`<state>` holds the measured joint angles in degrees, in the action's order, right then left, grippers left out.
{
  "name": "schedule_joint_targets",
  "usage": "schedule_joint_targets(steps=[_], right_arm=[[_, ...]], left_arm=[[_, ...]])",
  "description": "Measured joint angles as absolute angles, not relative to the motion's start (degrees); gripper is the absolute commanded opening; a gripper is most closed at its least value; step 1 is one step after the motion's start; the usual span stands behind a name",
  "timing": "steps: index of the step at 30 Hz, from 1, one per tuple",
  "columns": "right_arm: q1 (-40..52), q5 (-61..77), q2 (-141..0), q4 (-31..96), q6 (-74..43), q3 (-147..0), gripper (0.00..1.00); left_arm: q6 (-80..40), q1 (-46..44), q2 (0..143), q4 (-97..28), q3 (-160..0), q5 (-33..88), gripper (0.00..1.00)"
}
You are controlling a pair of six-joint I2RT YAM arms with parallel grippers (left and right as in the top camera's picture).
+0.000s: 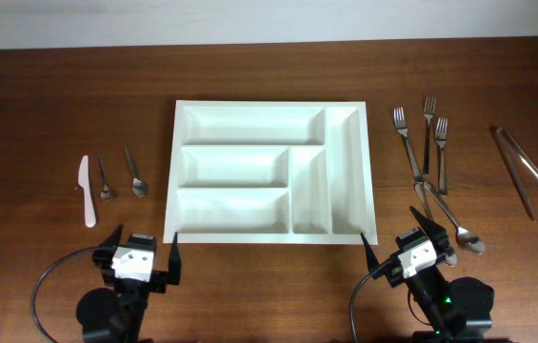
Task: Pack container
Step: 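Raise both arms from rest and move the right gripper toward the clear tongs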
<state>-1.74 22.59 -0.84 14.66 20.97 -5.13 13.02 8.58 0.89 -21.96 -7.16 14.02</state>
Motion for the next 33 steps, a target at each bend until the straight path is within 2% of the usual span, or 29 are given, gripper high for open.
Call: schedule_joint_targets(steps=[6, 11, 14, 18, 24, 33], right_arm=[[-1.7, 23.8, -0.8, 14.6, 20.6, -5.1, 0.99], [-1.7, 26.7, -0.8, 14.5, 16.8, -5.1, 0.99], [-1.7, 28.6, -0.8, 14.5, 13.2, -5.1, 0.99], [-1.7, 29.7, -1.3, 16.0, 7.4, -6.4, 0.99], [-1.7, 26.9, -9.9, 25.3, 4.3, -18.7, 0.99], [-1.7, 20.7, -37.6, 46.1, 3.4, -48.2, 0.99]], left_arm=[[11.9, 8.6, 0.9, -22.0, -7.2, 19.4, 0.99], [6.2, 8.6, 0.9, -18.5, -7.2, 21.2, 0.99], [4.0, 8.6, 0.9, -13.5, -8.0, 20.8, 0.99], [2.6, 8.6, 3.9, -13.1, -13.6, 16.1, 0.99], [2.2, 8.7, 21.4, -13.6, -26.5, 9.7, 0.99], [6.4, 12.4, 57.0, -17.4, -53.3, 6.6, 0.99]])
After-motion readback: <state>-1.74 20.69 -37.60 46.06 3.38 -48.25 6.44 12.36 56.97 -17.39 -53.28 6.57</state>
